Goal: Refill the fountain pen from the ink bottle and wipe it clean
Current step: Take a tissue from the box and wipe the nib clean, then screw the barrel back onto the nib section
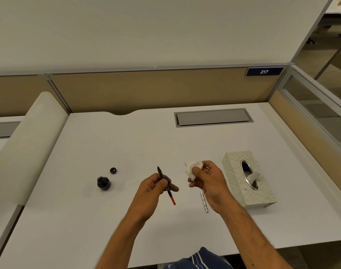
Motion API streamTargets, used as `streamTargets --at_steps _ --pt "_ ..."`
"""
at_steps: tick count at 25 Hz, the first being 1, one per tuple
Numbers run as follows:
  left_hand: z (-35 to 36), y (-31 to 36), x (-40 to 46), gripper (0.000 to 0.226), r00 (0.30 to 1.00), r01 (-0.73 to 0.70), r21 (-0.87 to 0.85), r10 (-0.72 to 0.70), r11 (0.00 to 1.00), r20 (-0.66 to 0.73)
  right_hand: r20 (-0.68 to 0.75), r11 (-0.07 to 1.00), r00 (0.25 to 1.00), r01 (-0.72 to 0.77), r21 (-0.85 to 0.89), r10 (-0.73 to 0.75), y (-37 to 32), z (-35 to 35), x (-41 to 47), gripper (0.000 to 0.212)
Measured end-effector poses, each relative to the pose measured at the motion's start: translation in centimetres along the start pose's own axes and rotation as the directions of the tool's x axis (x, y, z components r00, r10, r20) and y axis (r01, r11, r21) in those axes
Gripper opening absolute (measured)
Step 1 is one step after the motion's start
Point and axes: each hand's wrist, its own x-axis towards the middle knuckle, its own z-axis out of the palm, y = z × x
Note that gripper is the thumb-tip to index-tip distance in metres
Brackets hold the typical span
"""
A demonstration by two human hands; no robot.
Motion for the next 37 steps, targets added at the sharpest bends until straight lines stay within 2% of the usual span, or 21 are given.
streamTargets --at_steps 4,7,12,15,20,22,25,28,33,37 --pt "0.7 -0.7 0.6 0.024 0.999 0.03 -0.136 -0.031 0.99 -0.011 0.133 0.994 0.991 -0.02 -0.106 0.034 1.3 0.4 0.0 0.011" --pt "1.4 -1.1 1.0 0.03 0.998 0.032 -0.134 -0.024 0.99 0.059 0.191 0.981 0.979 -0.037 -0.189 0.074 1.8 0.6 -0.1 0.019" --pt "2.9 -1.1 1.9 0.031 0.996 0.026 -0.154 -0.013 0.988 0.085 0.044 0.984 0.994 -0.09 -0.156 0.098 1.9 0.6 0.7 0.031" --pt "3.4 -0.9 2.8 0.027 0.996 0.026 -0.151 -0.014 0.988 0.083 0.045 0.984 0.992 -0.11 -0.141 0.117 1.8 0.5 1.3 0.033" --pt "4.1 -1.2 4.7 0.022 0.999 0.04 -0.16 -0.033 0.986 0.044 0.08 0.957 0.987 -0.11 -0.27 0.137 1.7 -0.1 2.7 0.025" --pt "4.0 -1.1 5.6 0.023 0.999 0.051 -0.191 -0.048 0.98 0.018 0.051 0.921 0.994 -0.074 -0.383 0.102 1.8 -1.3 3.6 0.017" --pt "3.9 -1.1 6.9 0.023 0.997 0.077 -0.239 -0.079 0.968 0.001 -0.07 0.786 0.997 -0.065 -0.615 0.028 3.4 -4.0 5.4 0.008" --pt "3.9 -1.3 8.4 0.024 0.992 0.114 -0.236 -0.121 0.965 -0.018 -0.203 0.536 0.979 -0.182 -0.824 0.018 6.4 -7.0 7.1 0.012" --pt "4.3 -1.4 10.3 0.019 0.984 0.167 -0.193 -0.175 0.967 -0.025 -0.265 0.154 0.963 -0.269 -0.951 0.044 11.1 -10.3 8.7 0.023" --pt "4.1 -1.3 11.4 0.017 0.98 0.186 -0.187 -0.196 0.965 -0.038 -0.26 0.002 0.963 -0.261 -0.965 0.066 12.5 -10.5 9.4 0.027"
